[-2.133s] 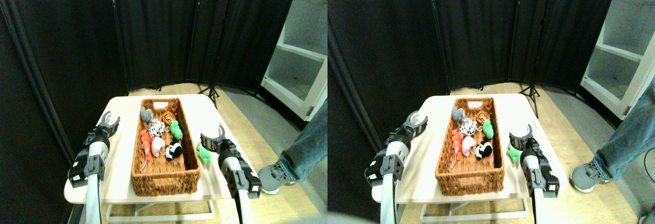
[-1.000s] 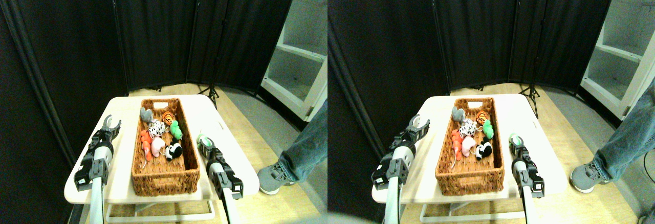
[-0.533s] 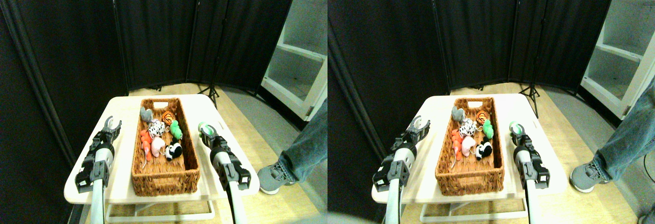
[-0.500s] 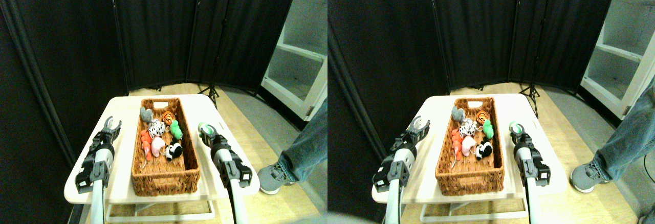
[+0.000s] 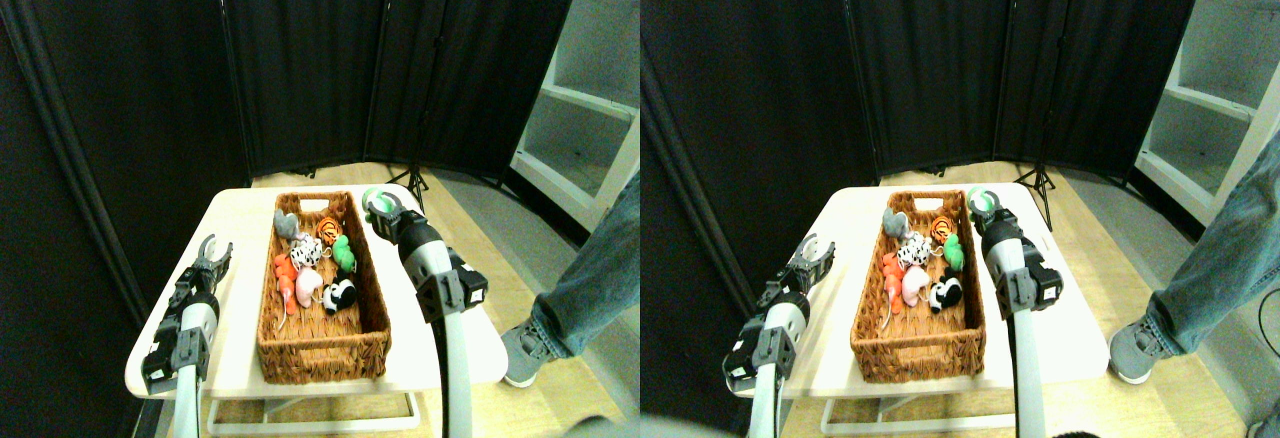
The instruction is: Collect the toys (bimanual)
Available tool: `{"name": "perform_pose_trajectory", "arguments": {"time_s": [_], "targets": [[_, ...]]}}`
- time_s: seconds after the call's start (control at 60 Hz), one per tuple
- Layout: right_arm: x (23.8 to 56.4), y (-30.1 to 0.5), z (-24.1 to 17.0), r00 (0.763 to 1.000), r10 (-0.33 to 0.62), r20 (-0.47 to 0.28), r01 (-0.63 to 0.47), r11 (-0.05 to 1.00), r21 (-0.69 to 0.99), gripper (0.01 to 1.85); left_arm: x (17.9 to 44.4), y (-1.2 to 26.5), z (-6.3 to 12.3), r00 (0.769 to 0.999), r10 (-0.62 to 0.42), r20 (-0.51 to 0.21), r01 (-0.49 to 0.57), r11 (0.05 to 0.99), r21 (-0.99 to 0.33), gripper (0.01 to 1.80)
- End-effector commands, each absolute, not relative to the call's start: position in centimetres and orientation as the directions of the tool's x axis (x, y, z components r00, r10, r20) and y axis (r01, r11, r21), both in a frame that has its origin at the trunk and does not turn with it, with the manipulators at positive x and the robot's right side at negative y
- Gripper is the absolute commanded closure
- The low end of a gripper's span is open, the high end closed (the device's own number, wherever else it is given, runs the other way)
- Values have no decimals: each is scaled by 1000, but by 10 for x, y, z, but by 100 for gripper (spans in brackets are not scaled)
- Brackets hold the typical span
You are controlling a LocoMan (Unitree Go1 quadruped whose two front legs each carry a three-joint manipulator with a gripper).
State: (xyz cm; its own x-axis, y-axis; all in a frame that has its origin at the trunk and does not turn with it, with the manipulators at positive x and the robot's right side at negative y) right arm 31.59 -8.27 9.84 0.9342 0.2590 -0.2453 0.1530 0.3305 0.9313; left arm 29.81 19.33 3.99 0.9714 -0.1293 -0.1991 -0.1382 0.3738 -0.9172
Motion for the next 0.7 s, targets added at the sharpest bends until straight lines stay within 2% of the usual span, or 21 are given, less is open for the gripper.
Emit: {"name": "perform_pose_trajectory", "arguments": {"time_s": [0.017,0.15,0.217,0.333,0.4,0.517,0.533,0.55,0.6,0.7], "targets": [[315,-69,108,927,330,-180,72,315,946,179,297,193,51,979,-152,-139,-72,377,-923,160],[312,-57,106,920,346,-185,79,299,951,182,296,195,52,980,-148,-133,-69,372,-926,160],[310,-49,101,914,354,-200,110,258,960,185,295,197,52,981,-145,-128,-66,373,-925,160],[309,-46,89,911,350,-220,126,271,954,185,295,199,52,982,-141,-127,-65,377,-924,158],[309,-47,83,899,366,-240,151,255,955,183,296,200,52,982,-143,-125,-64,374,-925,161],[313,-51,73,878,394,-272,185,245,952,151,299,200,51,981,-149,-121,-55,385,-921,160],[313,-51,73,878,394,-272,185,245,952,151,299,200,51,981,-149,-121,-55,385,-921,160],[314,-53,71,875,399,-275,189,243,952,142,300,199,51,981,-151,-120,-53,386,-921,159],[314,-54,69,874,398,-278,194,238,952,137,300,199,51,982,-148,-119,-54,383,-922,158],[316,-59,68,869,405,-283,188,259,947,116,303,196,51,981,-146,-131,-67,377,-924,153]]}}
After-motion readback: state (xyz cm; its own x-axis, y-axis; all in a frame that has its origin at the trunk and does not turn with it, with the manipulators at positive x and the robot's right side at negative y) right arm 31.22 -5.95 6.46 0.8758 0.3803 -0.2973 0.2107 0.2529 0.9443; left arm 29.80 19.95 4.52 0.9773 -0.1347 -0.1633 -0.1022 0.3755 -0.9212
